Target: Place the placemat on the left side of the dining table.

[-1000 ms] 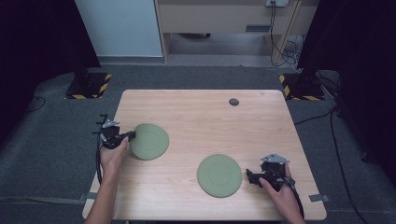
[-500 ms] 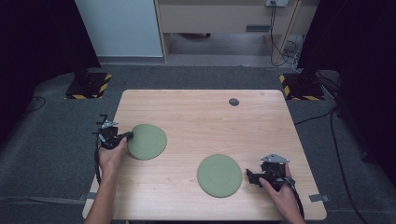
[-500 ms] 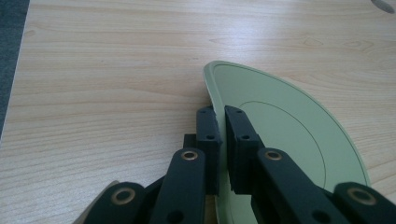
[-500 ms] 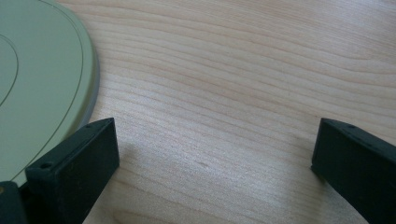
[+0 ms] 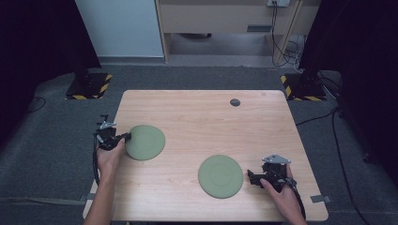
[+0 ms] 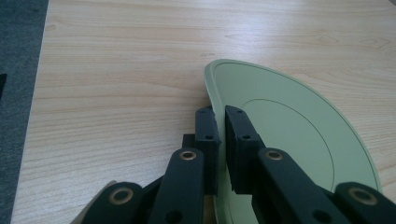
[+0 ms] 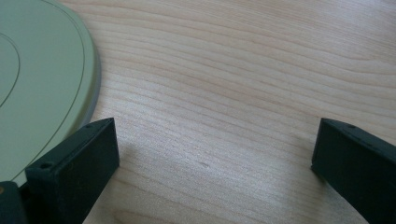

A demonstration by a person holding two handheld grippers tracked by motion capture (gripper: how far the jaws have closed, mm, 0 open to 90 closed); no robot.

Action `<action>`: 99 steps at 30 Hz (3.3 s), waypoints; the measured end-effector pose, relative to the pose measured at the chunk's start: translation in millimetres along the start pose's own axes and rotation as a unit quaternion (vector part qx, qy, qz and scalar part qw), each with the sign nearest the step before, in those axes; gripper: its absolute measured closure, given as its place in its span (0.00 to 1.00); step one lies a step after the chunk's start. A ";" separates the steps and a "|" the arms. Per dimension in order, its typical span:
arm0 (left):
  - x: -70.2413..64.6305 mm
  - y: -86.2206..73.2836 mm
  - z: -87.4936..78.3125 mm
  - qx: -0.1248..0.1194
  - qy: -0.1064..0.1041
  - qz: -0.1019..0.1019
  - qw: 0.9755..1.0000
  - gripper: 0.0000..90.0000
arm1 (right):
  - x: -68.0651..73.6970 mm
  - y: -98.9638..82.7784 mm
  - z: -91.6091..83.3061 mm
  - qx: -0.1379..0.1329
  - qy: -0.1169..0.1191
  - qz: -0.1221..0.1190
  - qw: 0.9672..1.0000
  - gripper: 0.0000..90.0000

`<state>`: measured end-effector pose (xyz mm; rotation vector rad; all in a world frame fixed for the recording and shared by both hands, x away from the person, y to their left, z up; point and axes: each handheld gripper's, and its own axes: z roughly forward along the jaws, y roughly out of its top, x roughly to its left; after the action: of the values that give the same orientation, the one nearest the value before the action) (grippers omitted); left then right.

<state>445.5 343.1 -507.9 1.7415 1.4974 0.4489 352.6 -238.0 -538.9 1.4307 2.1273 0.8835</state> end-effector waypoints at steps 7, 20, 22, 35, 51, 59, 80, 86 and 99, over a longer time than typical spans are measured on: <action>6.6 0.2 -2.4 0.003 0.014 -0.002 1.000 0.92 | 0.0 0.1 -0.2 0.001 0.001 -0.001 1.000 0.01; 5.1 1.4 1.7 0.022 0.079 0.043 0.996 0.65 | 0.0 0.1 -0.1 0.001 0.001 -0.001 1.000 0.01; 5.6 2.0 1.2 0.020 0.082 0.043 0.996 0.59 | 0.0 0.1 -0.1 0.001 0.001 -0.001 1.000 0.01; 6.0 3.6 2.5 0.004 0.096 0.025 0.995 0.23 | 0.0 0.1 -0.1 0.001 0.001 -0.001 1.000 0.01; -12.5 13.5 5.1 -0.001 0.080 0.042 0.996 0.08 | 0.0 0.1 -0.1 0.001 0.001 -0.001 1.000 0.01; -28.0 15.2 8.8 0.004 0.063 0.063 0.996 0.07 | 0.1 0.1 -0.1 0.001 0.002 -0.001 1.000 0.01; -83.1 19.8 11.4 -0.020 0.029 0.100 0.994 0.06 | 0.3 0.1 -0.1 0.001 0.004 -0.003 1.000 0.01; -103.9 17.1 12.0 -0.026 0.013 0.118 0.993 0.06 | 0.3 0.1 -0.1 0.001 0.004 -0.003 1.000 0.01; -134.7 8.4 11.2 -0.025 -0.025 0.146 0.989 0.06 | 0.3 0.1 -0.1 0.001 0.004 -0.003 1.000 0.01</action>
<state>426.2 212.1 -479.4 1.9245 1.1891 0.5821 352.5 -237.7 -538.7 1.4236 2.1365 0.8871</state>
